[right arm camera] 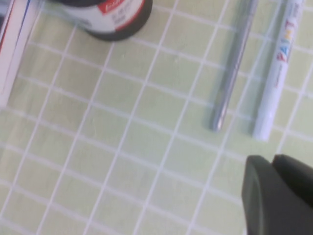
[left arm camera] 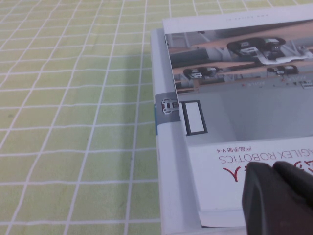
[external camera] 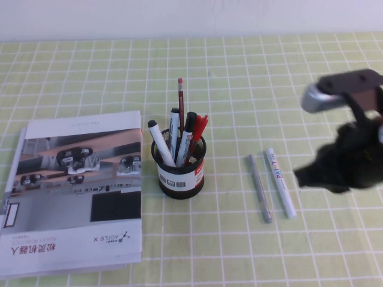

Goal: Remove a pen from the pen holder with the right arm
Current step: 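Take a marker out of the pen holder and lay it on the table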

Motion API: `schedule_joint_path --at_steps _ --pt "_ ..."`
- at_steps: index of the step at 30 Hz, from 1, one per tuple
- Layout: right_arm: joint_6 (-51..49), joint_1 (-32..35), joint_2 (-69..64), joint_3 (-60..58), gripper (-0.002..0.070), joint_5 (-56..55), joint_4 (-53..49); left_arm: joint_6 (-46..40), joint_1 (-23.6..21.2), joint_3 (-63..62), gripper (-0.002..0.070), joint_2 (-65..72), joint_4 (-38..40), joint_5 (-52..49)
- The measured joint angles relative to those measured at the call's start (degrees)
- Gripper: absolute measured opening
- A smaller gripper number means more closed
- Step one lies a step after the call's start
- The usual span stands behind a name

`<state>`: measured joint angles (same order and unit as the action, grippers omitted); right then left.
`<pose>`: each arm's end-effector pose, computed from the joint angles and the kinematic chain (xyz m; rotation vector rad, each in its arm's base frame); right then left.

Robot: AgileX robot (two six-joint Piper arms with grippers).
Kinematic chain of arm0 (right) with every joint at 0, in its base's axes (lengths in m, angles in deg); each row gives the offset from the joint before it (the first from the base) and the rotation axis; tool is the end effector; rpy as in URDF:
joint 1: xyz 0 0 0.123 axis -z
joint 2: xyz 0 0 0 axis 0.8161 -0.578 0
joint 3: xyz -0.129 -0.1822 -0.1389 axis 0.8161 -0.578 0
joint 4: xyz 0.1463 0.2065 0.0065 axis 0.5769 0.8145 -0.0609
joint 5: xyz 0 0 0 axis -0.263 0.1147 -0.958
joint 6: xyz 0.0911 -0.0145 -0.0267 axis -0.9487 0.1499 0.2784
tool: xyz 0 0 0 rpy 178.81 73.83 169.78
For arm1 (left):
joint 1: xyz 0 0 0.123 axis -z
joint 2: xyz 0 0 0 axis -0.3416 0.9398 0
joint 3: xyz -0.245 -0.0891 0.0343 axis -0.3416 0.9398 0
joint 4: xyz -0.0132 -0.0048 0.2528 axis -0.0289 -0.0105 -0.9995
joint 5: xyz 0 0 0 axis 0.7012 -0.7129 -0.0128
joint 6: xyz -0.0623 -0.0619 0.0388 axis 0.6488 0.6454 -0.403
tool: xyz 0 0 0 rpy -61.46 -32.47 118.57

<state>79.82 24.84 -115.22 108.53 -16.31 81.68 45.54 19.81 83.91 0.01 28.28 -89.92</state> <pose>0.2320 0.1443 0.2806 -0.4491 2.5779 0.3980 0.0806 -0.0021 0.1688 0.1108 1.8772 0.0496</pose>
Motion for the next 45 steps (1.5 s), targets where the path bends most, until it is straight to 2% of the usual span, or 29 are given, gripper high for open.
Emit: schedule_joint_path --at_steps 7,12,17,23,36,41,45 --pt "0.00 0.00 13.68 -10.14 -0.0012 2.09 0.00 0.00 0.00 0.00 -0.0005 0.00 0.00 0.00" --pt "0.00 0.00 17.34 -10.88 -0.0012 8.43 0.00 0.00 0.00 0.00 -0.0005 0.00 0.00 0.00" --pt "0.00 0.00 17.53 -11.63 -0.0012 7.99 -3.38 0.00 0.00 0.00 -0.0005 0.00 0.00 0.00" --pt "0.00 1.15 18.94 -18.36 -0.0012 -2.94 -7.06 0.00 0.00 0.00 -0.0005 0.00 0.00 0.00" --pt "0.00 21.34 48.45 -52.32 -0.0013 -36.62 -7.34 0.00 0.00 0.00 -0.0005 0.00 0.00 0.00" --pt "0.10 26.01 60.81 -60.47 -0.0012 -40.82 -7.34 0.00 0.00 0.00 -0.0005 0.00 0.00 0.00" --pt "0.10 27.04 68.69 -61.16 -0.0012 -39.14 -7.34 0.00 0.00 0.00 -0.0005 0.00 0.00 0.00"
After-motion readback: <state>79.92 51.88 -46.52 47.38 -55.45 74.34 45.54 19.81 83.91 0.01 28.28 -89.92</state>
